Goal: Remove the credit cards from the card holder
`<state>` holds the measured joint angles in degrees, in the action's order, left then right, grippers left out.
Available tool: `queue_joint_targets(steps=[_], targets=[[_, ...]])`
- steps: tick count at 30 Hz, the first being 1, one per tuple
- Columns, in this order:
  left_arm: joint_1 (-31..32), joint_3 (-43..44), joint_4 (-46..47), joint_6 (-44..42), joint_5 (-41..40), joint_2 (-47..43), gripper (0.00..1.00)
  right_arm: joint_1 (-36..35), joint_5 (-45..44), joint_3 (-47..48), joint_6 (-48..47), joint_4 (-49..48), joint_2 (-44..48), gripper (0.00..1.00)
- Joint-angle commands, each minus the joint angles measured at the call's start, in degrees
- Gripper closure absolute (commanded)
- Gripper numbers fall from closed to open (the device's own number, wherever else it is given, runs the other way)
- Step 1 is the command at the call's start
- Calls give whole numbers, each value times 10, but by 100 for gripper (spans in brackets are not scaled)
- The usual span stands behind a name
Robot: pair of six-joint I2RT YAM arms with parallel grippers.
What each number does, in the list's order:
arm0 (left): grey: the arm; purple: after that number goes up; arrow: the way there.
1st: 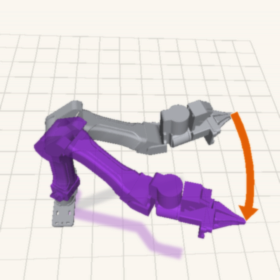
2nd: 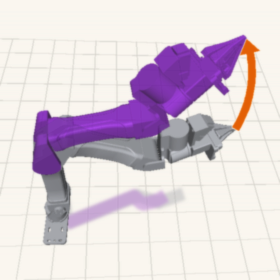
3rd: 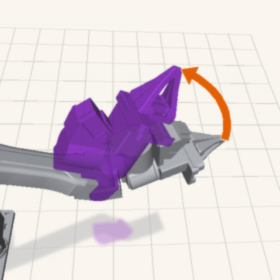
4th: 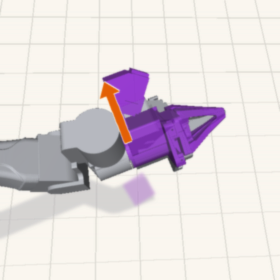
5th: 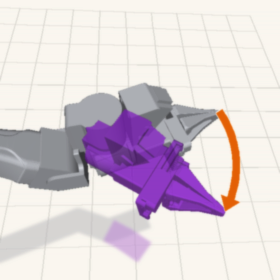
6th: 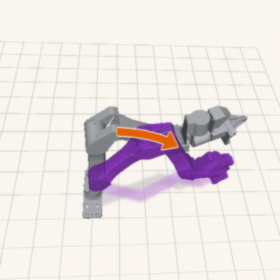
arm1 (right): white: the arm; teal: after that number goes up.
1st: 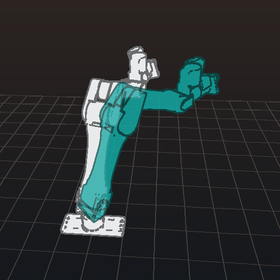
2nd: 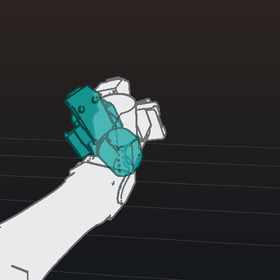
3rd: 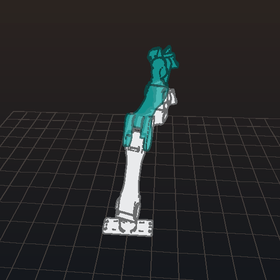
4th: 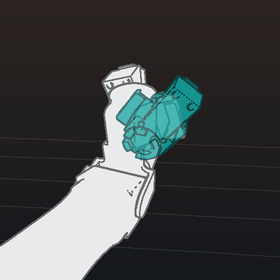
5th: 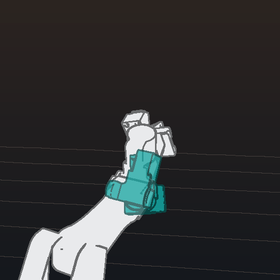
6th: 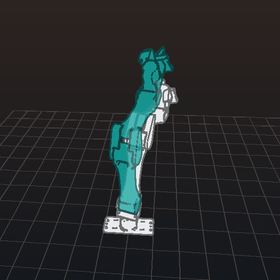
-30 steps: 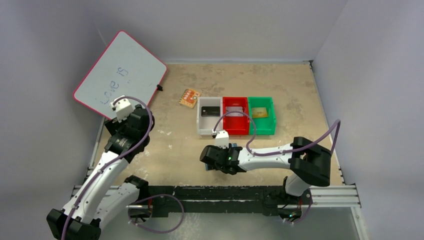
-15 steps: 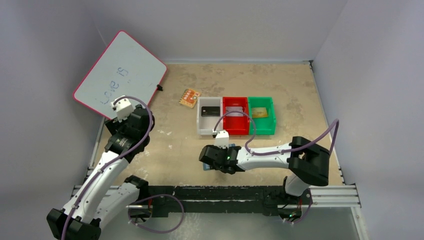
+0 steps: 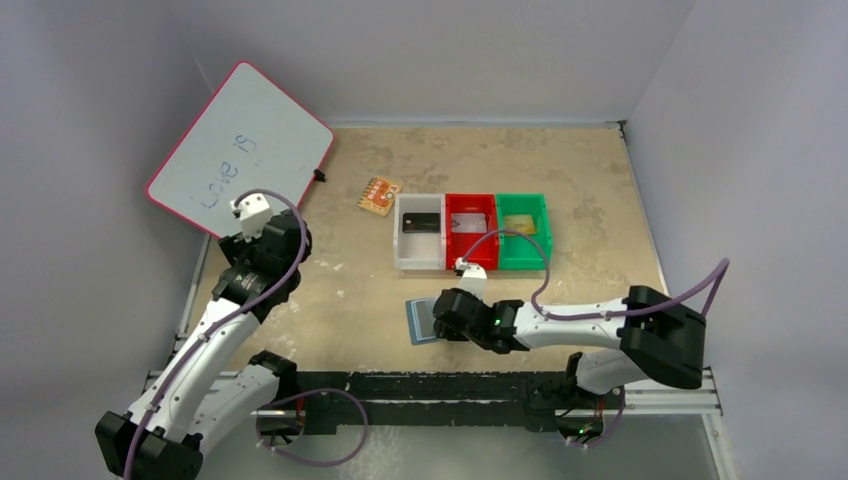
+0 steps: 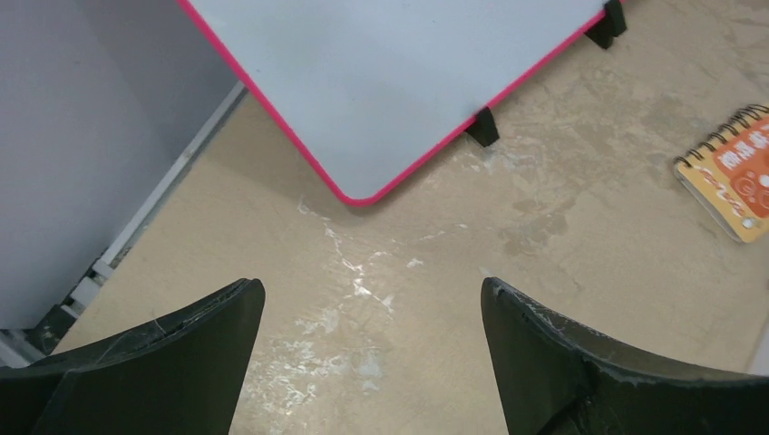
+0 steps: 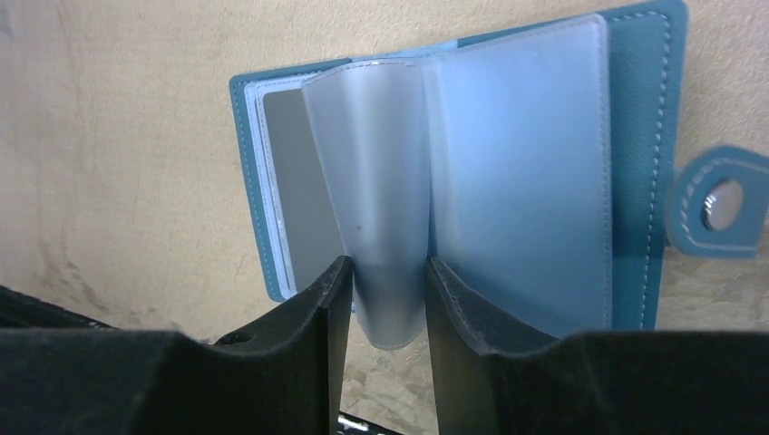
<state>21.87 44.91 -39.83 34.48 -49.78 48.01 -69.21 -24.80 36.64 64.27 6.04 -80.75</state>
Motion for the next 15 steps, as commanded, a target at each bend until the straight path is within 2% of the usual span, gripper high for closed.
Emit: queue_joint_targets(steps=[1, 5, 8, 10, 12, 15], targets=[[-2, 11, 48, -6, 114, -14, 10, 34, 54, -54, 25, -107, 53, 62], [-2, -26, 121, 42, 318, -37, 14, 67, 91, -117, 45, -178, 99, 61], [-1, -67, 215, 98, 492, -31, 15, 74, 96, -148, 60, -194, 126, 60], [4, -92, 278, 133, 578, -17, 15, 76, 94, -159, 72, -196, 136, 59], [27, -100, 310, 149, 611, 3, 15, 78, 94, -168, 81, -197, 143, 59], [122, -83, 314, 142, 578, 40, 15, 80, 94, -174, 87, -202, 143, 59]])
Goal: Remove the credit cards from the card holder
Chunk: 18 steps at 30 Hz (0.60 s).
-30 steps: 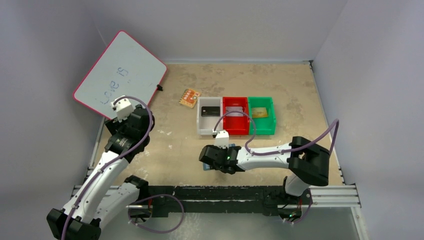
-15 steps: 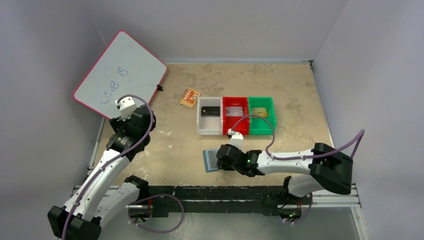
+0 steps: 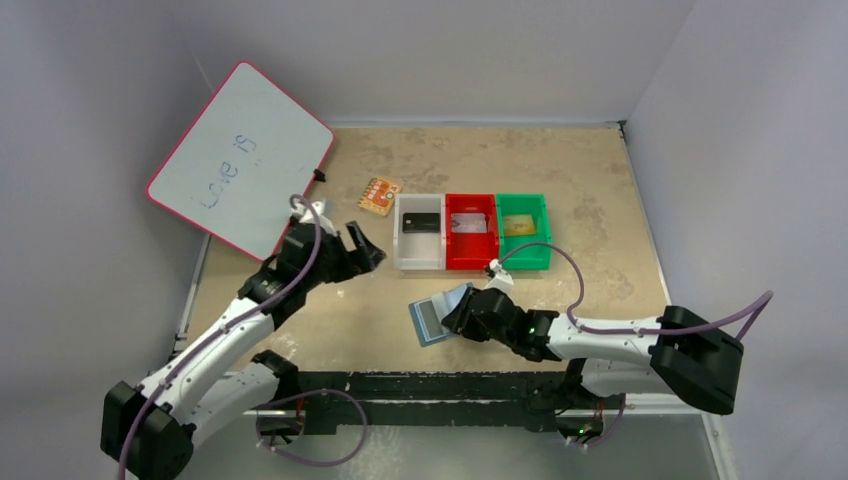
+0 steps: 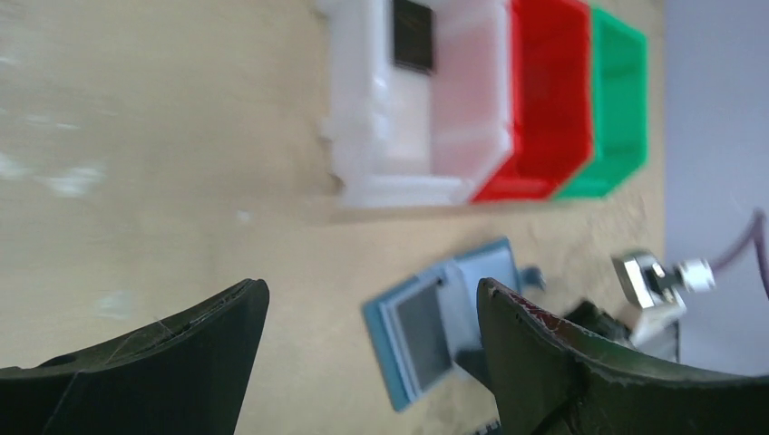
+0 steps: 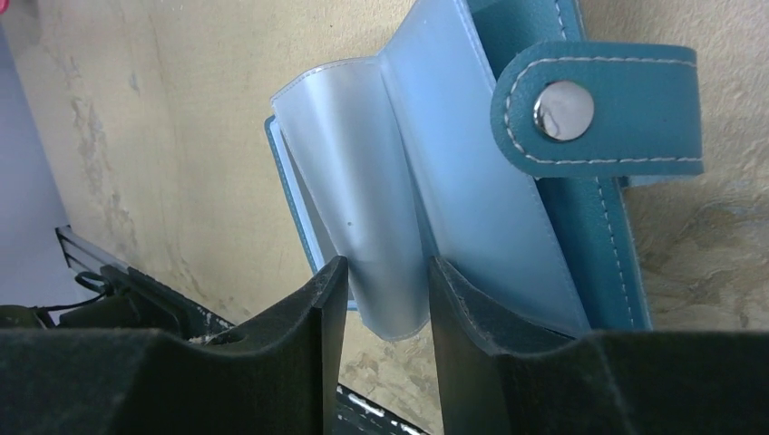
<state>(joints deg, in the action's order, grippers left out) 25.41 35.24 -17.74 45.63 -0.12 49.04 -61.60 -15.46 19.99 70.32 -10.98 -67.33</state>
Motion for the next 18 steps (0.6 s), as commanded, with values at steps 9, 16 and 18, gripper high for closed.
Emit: queue_joint_targets(steps=[9, 16, 18], targets=[[216, -9, 189, 108, 14, 145, 17, 16, 5, -16, 26, -34, 12, 59], [246, -18, 272, 156, 6, 233, 17, 20, 5, -29, 31, -38, 21, 59], [258, -13, 294, 164, 5, 262, 17, 21, 4, -31, 31, -39, 22, 59]])
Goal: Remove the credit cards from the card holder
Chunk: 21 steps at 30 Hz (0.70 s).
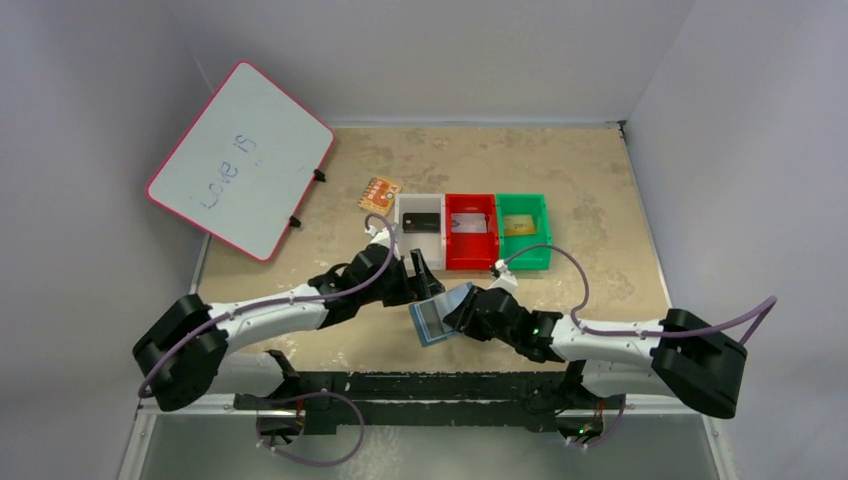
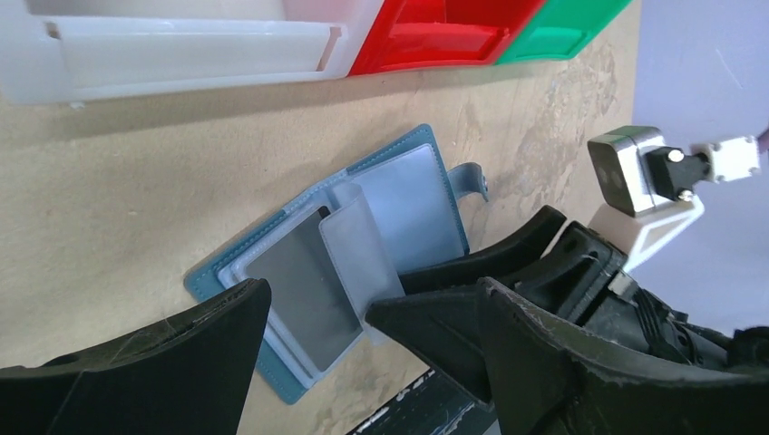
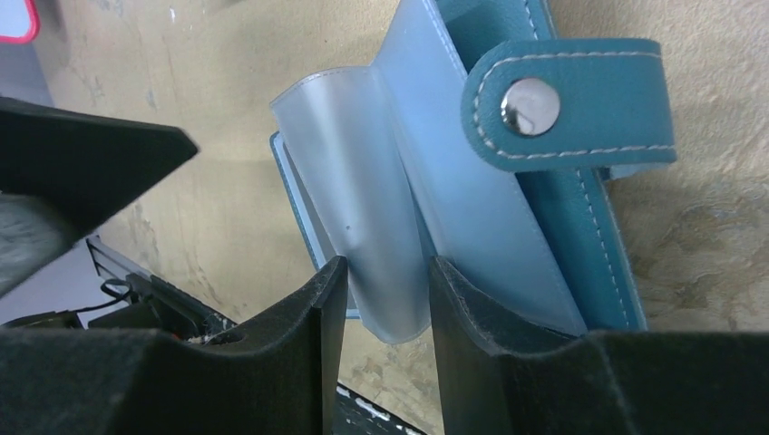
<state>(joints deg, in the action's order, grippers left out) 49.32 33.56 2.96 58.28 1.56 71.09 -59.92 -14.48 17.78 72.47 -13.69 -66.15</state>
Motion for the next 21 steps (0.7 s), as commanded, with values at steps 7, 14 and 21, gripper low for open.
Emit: queue_joint_targets(steps=[7, 14, 21], targets=[[47, 14, 115, 70, -47, 107, 19, 7, -8, -20, 9, -9, 24, 59], [66, 39, 148, 86, -56, 166, 24, 9, -12, -35, 16, -4, 48, 59], [67, 54, 178, 99, -48, 189, 36, 8, -18, -39, 19, 10, 64, 58]])
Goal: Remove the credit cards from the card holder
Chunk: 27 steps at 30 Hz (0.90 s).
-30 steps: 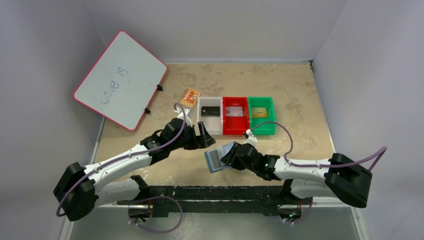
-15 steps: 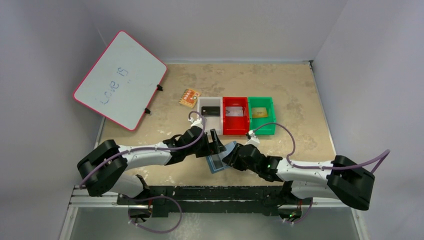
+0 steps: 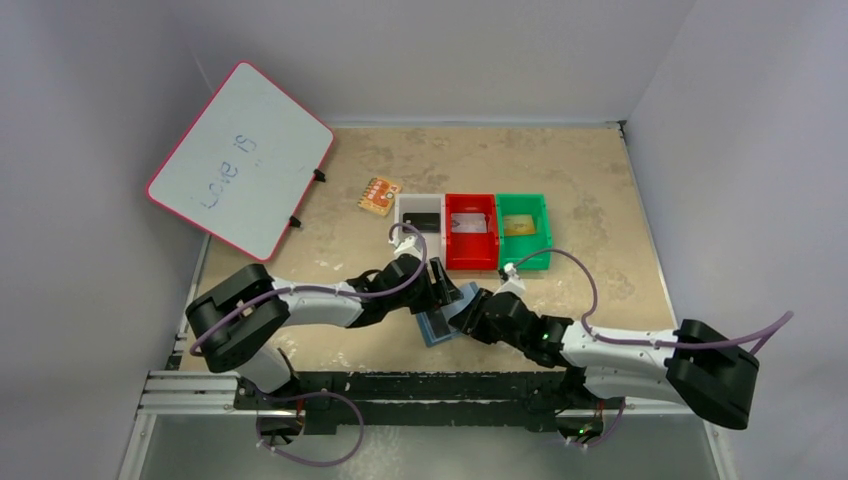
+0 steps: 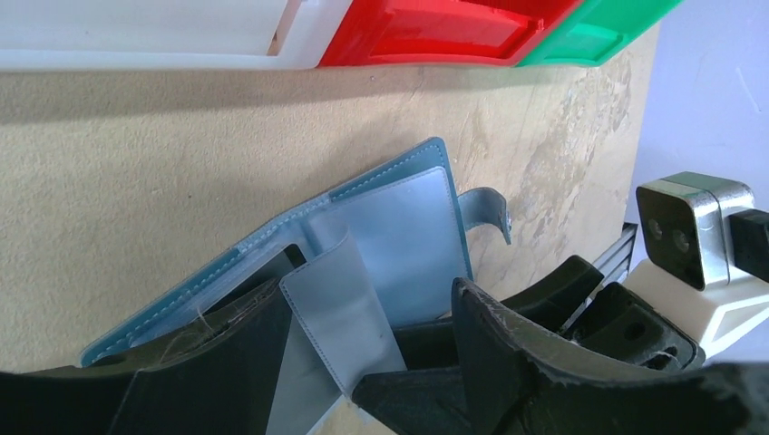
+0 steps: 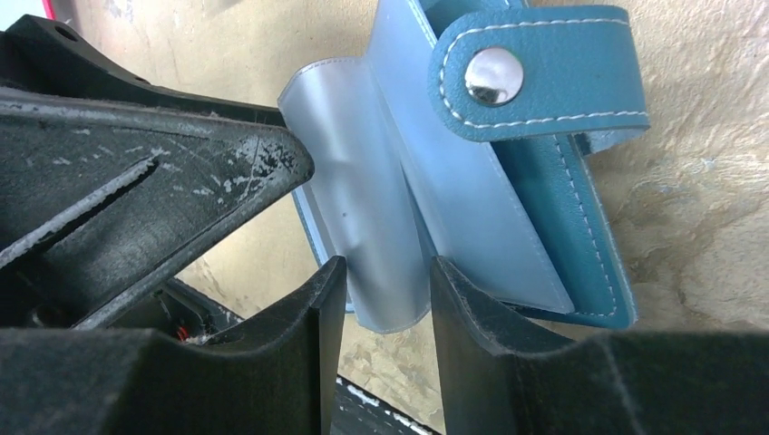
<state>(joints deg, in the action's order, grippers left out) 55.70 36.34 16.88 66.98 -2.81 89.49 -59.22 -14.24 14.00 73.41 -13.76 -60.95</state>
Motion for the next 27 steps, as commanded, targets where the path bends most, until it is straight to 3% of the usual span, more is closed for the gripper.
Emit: queue_joint_targets(steps=[1, 4, 6, 8, 12, 19, 27], targets=[[2, 29, 40, 12, 2, 7, 37, 2, -21, 1, 8, 16, 14, 57], [3, 35, 49, 13, 13, 12, 41, 2, -25, 12, 5, 47, 27, 53], [4, 41, 55, 15, 18, 19, 42, 2, -26, 10, 4, 61, 43, 40], [5, 50, 55, 15, 23, 28, 43, 2, -28, -8, 15, 56, 78, 38], [9, 64, 53, 14, 23, 45, 45, 2, -36, -33, 9, 66, 162, 39], [18, 101, 44, 11, 27, 64, 46, 2, -74, -15, 25, 204, 250, 45], [22, 121, 31, 21, 17, 108, 46, 2, -102, 12, 15, 297, 315, 59]])
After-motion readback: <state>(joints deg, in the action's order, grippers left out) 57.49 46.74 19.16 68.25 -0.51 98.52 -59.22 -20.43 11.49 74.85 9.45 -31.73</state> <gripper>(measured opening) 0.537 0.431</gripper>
